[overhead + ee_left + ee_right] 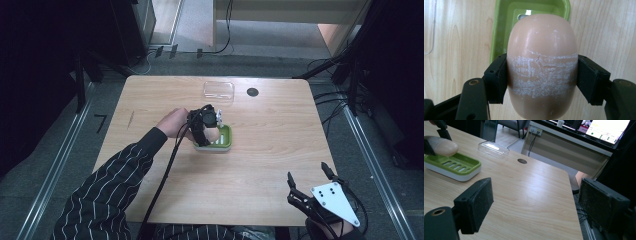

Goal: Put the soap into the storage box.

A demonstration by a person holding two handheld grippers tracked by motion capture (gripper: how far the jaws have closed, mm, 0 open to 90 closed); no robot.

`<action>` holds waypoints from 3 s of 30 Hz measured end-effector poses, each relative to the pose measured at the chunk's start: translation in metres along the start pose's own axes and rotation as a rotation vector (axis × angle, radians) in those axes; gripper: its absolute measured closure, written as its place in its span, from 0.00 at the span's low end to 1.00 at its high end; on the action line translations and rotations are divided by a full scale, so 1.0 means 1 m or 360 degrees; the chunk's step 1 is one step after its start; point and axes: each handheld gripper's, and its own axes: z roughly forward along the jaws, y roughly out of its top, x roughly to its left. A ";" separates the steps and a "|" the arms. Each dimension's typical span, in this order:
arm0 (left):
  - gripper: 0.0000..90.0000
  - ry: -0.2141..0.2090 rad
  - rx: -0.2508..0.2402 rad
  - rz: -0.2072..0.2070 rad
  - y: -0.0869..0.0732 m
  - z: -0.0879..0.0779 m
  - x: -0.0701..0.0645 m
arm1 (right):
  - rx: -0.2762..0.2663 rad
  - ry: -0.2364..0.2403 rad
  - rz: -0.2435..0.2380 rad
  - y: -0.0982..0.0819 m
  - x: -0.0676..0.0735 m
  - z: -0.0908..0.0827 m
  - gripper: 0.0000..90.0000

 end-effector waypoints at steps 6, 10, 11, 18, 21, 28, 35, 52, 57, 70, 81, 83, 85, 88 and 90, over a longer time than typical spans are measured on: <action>0.37 -0.0026 0.0050 0.0010 0.003 0.004 0.007 | 0.0000 -0.0014 -0.0005 -0.001 -0.001 -0.002 0.15; 0.37 -0.0028 0.0081 0.0013 0.002 0.008 0.009 | 0.0009 -0.0016 0.0007 -0.001 -0.001 -0.002 0.15; 0.37 -0.0033 0.0094 0.0007 0.002 0.009 0.010 | 0.0011 -0.0015 0.0005 -0.001 -0.001 -0.002 0.15; 0.37 -0.0025 0.0099 0.0020 0.004 0.014 0.012 | 0.0006 -0.0017 -0.0007 -0.001 -0.001 -0.002 0.15; 0.37 -0.0026 0.0112 0.0045 0.009 0.017 0.013 | 0.0006 -0.0017 -0.0007 -0.001 -0.001 -0.002 0.15; 0.37 -0.0037 0.0125 0.0059 0.017 0.023 0.016 | 0.0001 -0.0020 -0.0008 -0.001 -0.001 -0.002 0.15; 0.37 -0.0050 0.0112 0.0045 0.022 0.030 0.021 | 0.0006 -0.0019 0.0000 -0.001 -0.001 -0.003 0.15; 0.37 -0.0077 0.0125 0.0032 0.022 0.044 0.025 | -0.0004 -0.0015 -0.0014 -0.001 -0.001 -0.001 0.15; 0.37 -0.0083 0.0127 0.0032 0.022 0.046 0.024 | 0.0000 -0.0015 -0.0006 -0.001 -0.001 -0.002 0.15; 0.37 -0.0107 0.0123 0.0068 0.023 0.052 0.024 | -0.0001 -0.0016 -0.0009 -0.001 -0.001 -0.002 0.15; 0.36 -0.0092 0.0099 0.0065 0.021 0.046 0.025 | 0.0000 -0.0015 -0.0009 -0.001 -0.001 -0.002 0.15; 0.35 -0.0108 0.0081 0.0059 0.020 0.044 0.026 | 0.0000 -0.0016 -0.0009 -0.001 -0.001 -0.002 0.15; 0.31 -0.0110 0.0074 0.0027 0.019 0.041 0.026 | -0.0003 -0.0018 -0.0008 -0.001 -0.001 -0.002 0.15; 0.24 -0.0107 0.0110 0.0000 0.020 0.039 0.026 | -0.0002 -0.0016 -0.0009 -0.001 -0.001 -0.001 0.15; 0.20 -0.0113 0.0117 -0.0028 0.019 0.036 0.025 | -0.0002 -0.0016 -0.0009 -0.001 -0.001 -0.001 0.15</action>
